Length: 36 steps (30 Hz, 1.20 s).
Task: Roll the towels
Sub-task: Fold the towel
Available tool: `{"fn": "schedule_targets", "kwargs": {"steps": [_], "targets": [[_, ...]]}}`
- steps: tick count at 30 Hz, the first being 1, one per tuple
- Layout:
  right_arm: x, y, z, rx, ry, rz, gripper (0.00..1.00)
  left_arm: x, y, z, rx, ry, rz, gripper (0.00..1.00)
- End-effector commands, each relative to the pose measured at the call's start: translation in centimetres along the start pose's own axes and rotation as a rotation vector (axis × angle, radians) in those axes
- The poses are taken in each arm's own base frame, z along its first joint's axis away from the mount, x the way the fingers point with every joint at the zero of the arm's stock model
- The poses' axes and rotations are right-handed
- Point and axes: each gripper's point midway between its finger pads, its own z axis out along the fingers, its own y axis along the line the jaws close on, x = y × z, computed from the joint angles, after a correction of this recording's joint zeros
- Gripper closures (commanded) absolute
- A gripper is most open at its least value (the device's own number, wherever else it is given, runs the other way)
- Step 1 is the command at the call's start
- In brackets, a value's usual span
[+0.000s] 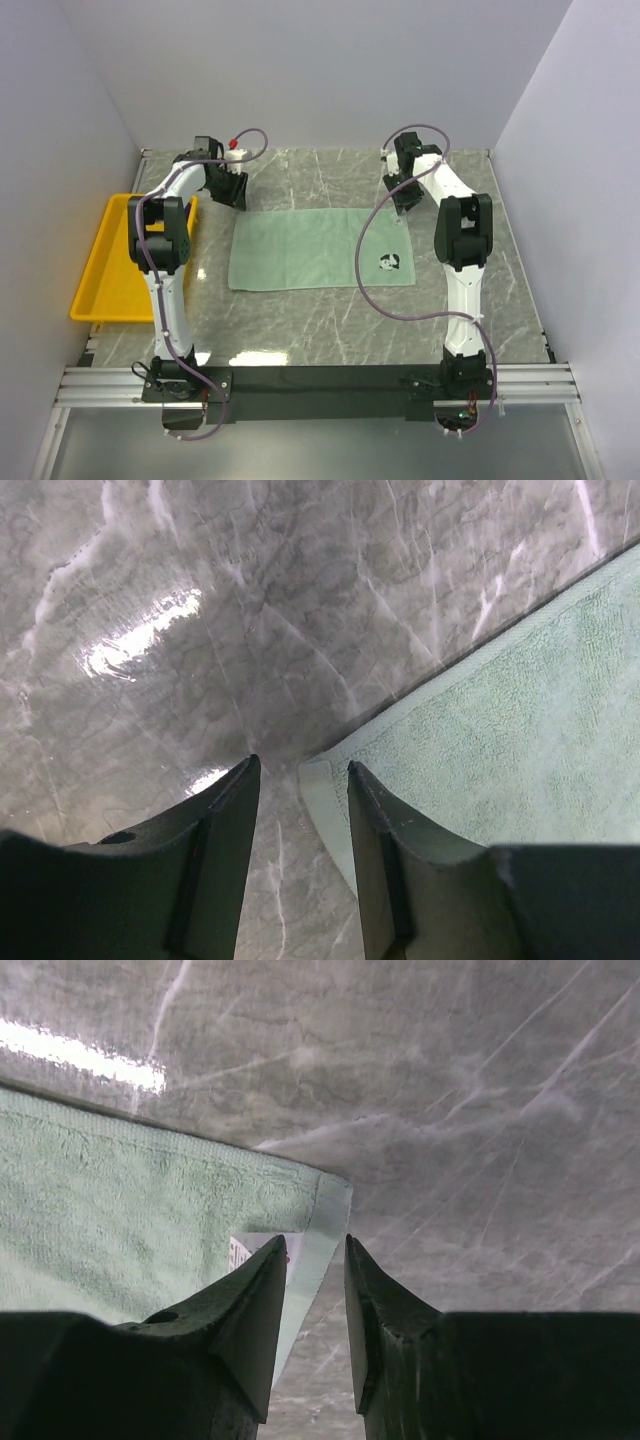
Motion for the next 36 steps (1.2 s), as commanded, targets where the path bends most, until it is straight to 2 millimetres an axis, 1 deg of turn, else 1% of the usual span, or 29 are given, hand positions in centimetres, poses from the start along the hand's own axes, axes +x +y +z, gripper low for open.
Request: {"fn": "schedule_targets", "kwargs": {"steps": [1,5,6,10,14,16,17,21,22,25,27,29,31,36], "targets": [[-2.0,-1.1,-0.4,0.037,-0.071,0.036,0.62,-0.3,-0.5,-0.6,0.003,-0.003,0.021,0.53],[-2.6,-1.3,-0.3,0.033,-0.087,0.059,0.63,-0.2,-0.5,-0.5,0.003,0.002,0.024,0.53],[-2.8,-0.9,-0.3,0.013,-0.092,0.063,0.63,-0.1,-0.5,-0.5,0.003,0.003,0.023,0.53],[-2.7,-0.8,0.6,0.011,-0.075,0.070,0.62,0.3,-0.5,-0.4,0.005,0.013,0.018,0.52],[-2.2,-0.5,1.8,-0.015,-0.044,0.077,0.63,0.6,-0.6,-0.5,0.004,0.021,0.016,0.49],[-1.7,-0.7,2.2,-0.021,-0.022,0.095,0.63,0.8,-0.6,-0.4,0.003,0.027,0.019,0.49],[-1.8,-0.4,2.2,-0.040,-0.025,0.101,0.64,0.9,-0.6,-0.4,0.003,0.027,0.020,0.49],[-2.0,-0.7,2.3,-0.050,-0.020,0.120,0.66,1.1,-0.7,-0.5,0.006,0.032,0.018,0.48],[-1.5,-0.6,2.2,-0.056,0.004,0.121,0.66,1.1,-0.7,-0.6,0.005,0.033,0.018,0.48],[-1.2,-0.5,2.3,-0.062,0.019,0.115,0.71,1.0,-0.6,-0.7,-0.001,0.031,0.022,0.48],[-0.7,-0.3,2.3,-0.073,0.039,0.106,0.83,0.9,-0.6,-0.7,0.000,0.028,0.020,0.48],[-0.3,-0.3,2.2,-0.071,0.046,0.103,1.00,0.8,-0.7,-0.7,0.005,0.025,0.021,0.48],[-0.6,-0.2,2.1,-0.077,0.026,0.099,1.00,0.8,-0.8,-0.6,0.011,0.024,0.015,0.49],[-1.2,0.2,0.7,-0.100,-0.023,0.093,1.00,0.6,-0.9,-0.3,0.023,0.016,0.008,0.50]]}}
